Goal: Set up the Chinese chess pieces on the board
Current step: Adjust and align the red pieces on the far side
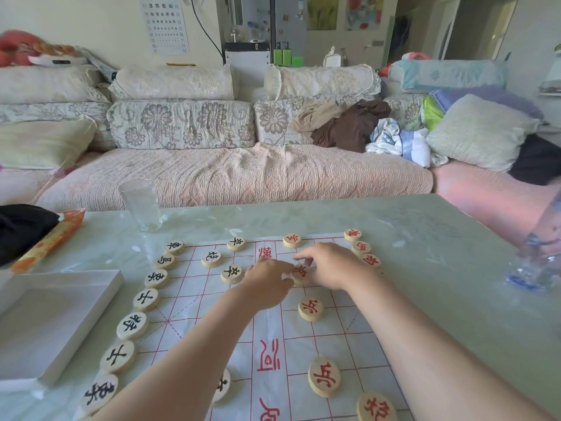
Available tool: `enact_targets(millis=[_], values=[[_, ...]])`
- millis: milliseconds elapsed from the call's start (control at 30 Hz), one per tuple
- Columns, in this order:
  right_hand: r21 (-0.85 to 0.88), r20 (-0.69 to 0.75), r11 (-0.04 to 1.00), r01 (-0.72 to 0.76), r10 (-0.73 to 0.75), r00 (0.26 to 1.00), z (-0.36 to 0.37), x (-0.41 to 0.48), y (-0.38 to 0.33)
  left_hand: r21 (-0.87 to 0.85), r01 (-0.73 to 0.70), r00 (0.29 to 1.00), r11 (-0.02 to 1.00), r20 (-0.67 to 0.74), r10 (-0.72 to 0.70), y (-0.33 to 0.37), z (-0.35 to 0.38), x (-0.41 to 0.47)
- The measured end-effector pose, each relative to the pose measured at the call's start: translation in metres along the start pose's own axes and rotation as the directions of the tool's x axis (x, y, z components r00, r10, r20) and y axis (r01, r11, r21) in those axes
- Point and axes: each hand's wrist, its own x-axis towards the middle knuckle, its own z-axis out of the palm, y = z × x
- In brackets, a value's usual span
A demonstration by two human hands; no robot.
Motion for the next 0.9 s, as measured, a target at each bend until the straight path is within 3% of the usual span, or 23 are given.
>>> enact_targets(millis=[100, 167, 300, 467, 900], values=[[-0.051, 0.005, 0.998, -0.025, 0.025, 1.0, 0.002, 0.002, 0.005, -0.039, 0.01, 0.997, 0.999, -0.072, -0.013, -0.004, 0.001, 0.003], [0.005, -0.002, 1.0, -0.013, 0.013, 1.0, 0.001, -0.001, 0.006, -0.038, -0.019, 0.994, 0.999, -0.107, 0.015, -0.005, 0.003, 0.004], [0.096, 0.005, 0.995, 0.007, -0.007, 1.0, 0.003, -0.001, 0.008, -0.061, -0.06, 0.995, 0.996, -0.082, 0.055, -0.002, 0.009, 0.0], [0.028, -0.05, 0.999, -0.031, 0.032, 0.998, 0.011, 0.006, 0.007, -0.079, -0.018, 0.994, 0.997, -0.112, 0.009, -0.002, 0.008, 0.007], [0.26, -0.068, 0.965, -0.015, 0.034, 0.997, 0.018, 0.014, 0.016, -0.03, -0.033, 0.994, 0.999, -0.106, 0.03, -0.006, 0.011, 0.029]])
